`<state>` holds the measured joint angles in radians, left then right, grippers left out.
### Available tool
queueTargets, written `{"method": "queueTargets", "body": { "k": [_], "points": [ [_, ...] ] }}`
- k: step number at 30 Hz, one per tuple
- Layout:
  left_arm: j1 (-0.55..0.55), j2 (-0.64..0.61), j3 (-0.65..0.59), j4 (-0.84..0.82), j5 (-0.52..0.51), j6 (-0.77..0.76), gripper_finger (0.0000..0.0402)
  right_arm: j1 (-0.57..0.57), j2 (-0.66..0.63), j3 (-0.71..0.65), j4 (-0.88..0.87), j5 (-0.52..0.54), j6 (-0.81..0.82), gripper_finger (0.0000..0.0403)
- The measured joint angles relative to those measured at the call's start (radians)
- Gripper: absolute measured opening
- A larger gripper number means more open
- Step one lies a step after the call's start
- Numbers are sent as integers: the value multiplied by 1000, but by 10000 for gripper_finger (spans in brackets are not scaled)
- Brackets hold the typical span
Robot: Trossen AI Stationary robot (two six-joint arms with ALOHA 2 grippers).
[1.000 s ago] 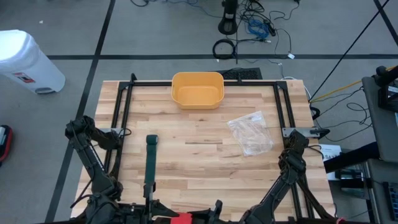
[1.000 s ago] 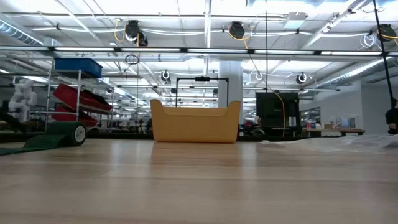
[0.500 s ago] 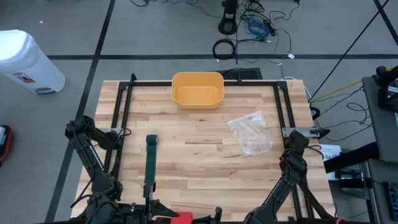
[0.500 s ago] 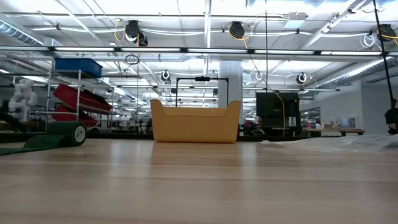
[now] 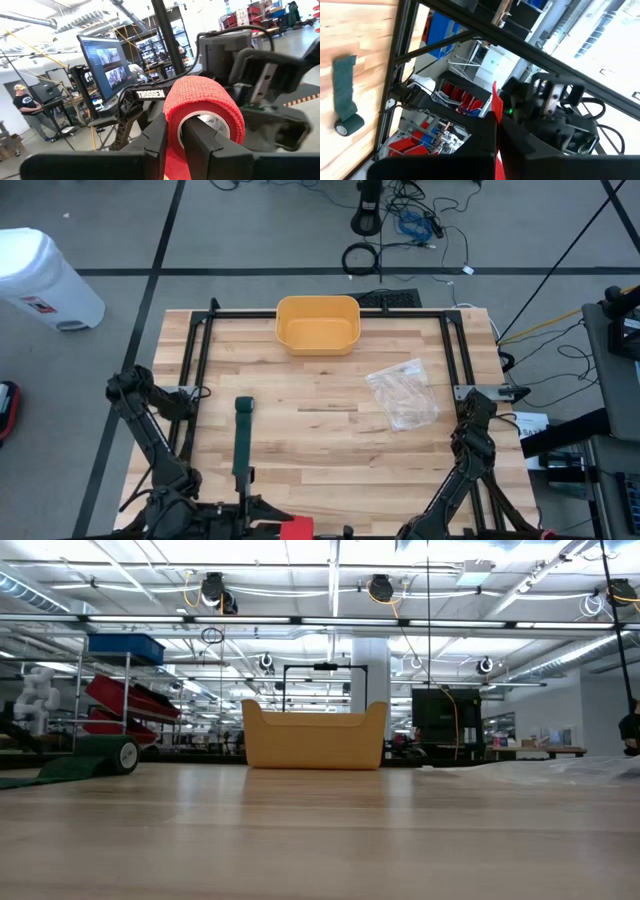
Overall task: Roll bandage
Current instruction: Roll the red bandage
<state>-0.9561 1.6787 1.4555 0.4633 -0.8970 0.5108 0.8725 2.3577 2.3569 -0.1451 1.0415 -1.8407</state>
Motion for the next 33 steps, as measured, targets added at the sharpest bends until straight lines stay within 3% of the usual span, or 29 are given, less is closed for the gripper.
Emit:
{"method": "queueTargets", "body": {
  "k": [4,12,33],
  "points": [
    [15,0,0,0,-9,15,58,0,-1,0,10,-1,0,0],
    [19,0,0,0,-126,54,58,19,-1,0,10,0,16,0],
    [16,0,0,-9,-126,52,58,41,0,-1,188,11,-63,0]
  ]
}}
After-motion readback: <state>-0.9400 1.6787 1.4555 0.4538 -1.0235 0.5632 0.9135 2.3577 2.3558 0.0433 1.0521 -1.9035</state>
